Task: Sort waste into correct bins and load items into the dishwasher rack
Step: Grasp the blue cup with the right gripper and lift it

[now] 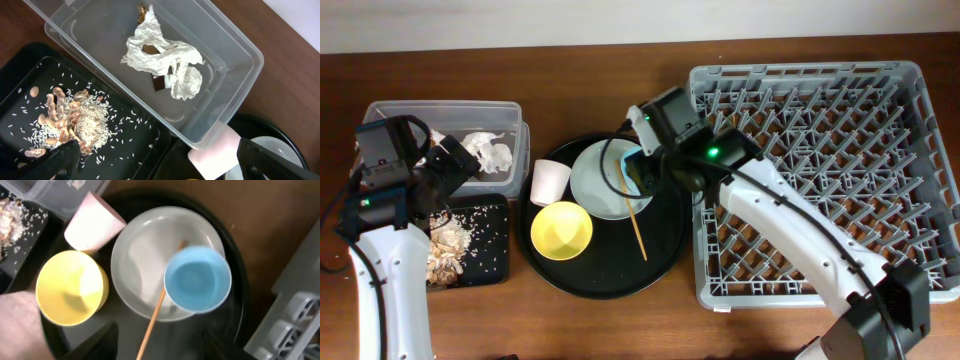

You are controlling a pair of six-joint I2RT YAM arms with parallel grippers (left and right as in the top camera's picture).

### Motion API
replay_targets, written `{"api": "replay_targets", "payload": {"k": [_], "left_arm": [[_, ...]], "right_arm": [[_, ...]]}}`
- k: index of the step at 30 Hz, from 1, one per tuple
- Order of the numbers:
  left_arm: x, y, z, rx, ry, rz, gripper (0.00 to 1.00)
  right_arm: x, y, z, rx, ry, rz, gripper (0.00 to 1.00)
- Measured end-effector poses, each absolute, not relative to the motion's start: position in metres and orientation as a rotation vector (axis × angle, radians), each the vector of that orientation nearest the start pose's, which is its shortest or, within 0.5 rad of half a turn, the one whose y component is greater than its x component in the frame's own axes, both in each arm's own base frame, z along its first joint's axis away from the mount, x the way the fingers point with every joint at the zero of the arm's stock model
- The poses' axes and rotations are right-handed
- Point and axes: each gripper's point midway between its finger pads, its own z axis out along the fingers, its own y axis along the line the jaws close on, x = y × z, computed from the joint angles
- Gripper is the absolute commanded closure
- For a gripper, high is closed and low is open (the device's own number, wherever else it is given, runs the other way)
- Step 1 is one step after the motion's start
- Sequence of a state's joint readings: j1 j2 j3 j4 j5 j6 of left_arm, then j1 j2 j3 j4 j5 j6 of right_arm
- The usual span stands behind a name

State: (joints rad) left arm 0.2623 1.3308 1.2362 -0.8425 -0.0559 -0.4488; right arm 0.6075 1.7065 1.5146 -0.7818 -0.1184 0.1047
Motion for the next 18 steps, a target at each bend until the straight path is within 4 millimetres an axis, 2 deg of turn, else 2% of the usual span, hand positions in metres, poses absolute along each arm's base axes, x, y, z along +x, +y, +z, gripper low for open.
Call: {"api": "replay_targets", "payload": {"k": [2, 5, 11, 15, 18], "left_arm": [[0.338, 0.101, 0.209, -0.894, 2.340, -0.007, 0.01], [0.338, 0.101, 0.209, -0.894, 2.340, -0.007, 0.01], [0.338, 0.101, 0.209, -0.894, 2.341, -0.007, 0.01], [0.338, 0.101, 0.209, -0.894, 2.341, -0.007, 0.01], [0.338, 0.101, 0.209, -0.894, 2.341, -0.007, 0.01]], "right_arm": [[0.358, 0.274, 0.187, -0.688, 2.467, 0.377, 0.46], [0.366, 0.278, 0.178, -0.708, 2.454, 0.355, 0.46], [0.377, 0.290, 0.112, -0.795, 2.543, 0.318, 0.48], [0.379, 0.293, 0.087, -0.807, 2.581, 0.306, 0.71], [0.379, 0.293, 0.081, -0.820, 2.588, 0.300, 0.81]]}}
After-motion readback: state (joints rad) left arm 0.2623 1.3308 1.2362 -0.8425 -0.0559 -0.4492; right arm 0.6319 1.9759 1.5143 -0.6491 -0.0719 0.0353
